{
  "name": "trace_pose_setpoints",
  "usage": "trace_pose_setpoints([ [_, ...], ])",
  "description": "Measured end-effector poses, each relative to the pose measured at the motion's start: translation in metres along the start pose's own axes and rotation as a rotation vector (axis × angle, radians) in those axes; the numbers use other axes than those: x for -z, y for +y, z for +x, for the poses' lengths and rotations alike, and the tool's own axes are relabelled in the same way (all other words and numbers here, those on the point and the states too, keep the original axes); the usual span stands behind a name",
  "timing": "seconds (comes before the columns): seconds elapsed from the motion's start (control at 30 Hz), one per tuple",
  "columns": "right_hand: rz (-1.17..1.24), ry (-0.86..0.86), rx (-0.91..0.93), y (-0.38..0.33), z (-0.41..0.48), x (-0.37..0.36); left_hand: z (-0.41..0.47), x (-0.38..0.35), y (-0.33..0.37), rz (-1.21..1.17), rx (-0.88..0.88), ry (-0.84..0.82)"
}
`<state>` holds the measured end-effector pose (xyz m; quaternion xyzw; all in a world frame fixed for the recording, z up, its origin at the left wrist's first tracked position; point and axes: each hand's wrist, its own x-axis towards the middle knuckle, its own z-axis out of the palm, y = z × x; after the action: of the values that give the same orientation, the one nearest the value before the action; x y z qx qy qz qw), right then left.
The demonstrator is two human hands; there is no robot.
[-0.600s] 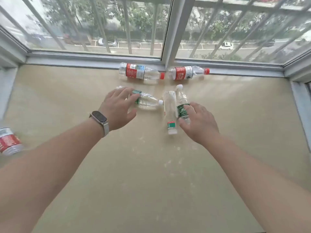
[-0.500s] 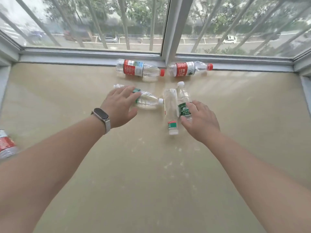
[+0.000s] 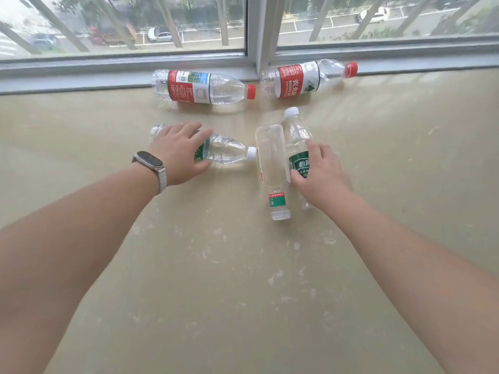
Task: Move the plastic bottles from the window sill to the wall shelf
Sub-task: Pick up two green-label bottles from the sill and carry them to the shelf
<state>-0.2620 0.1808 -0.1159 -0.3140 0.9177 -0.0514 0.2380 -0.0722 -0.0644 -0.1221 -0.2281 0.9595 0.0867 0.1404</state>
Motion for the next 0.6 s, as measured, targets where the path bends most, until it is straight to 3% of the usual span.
trace_pose_setpoints([
  [0.33, 0.171, -0.021, -0.201, 0.007, 0.017, -0.011, 0.012, -0.008, 0.0, 0.094, 0.026, -0.042],
  [0.6, 0.17, -0.029, -0.193, 0.01, 0.013, 0.0, 0.006, 0.003, 0.003, 0.073, 0.061, -0.072],
])
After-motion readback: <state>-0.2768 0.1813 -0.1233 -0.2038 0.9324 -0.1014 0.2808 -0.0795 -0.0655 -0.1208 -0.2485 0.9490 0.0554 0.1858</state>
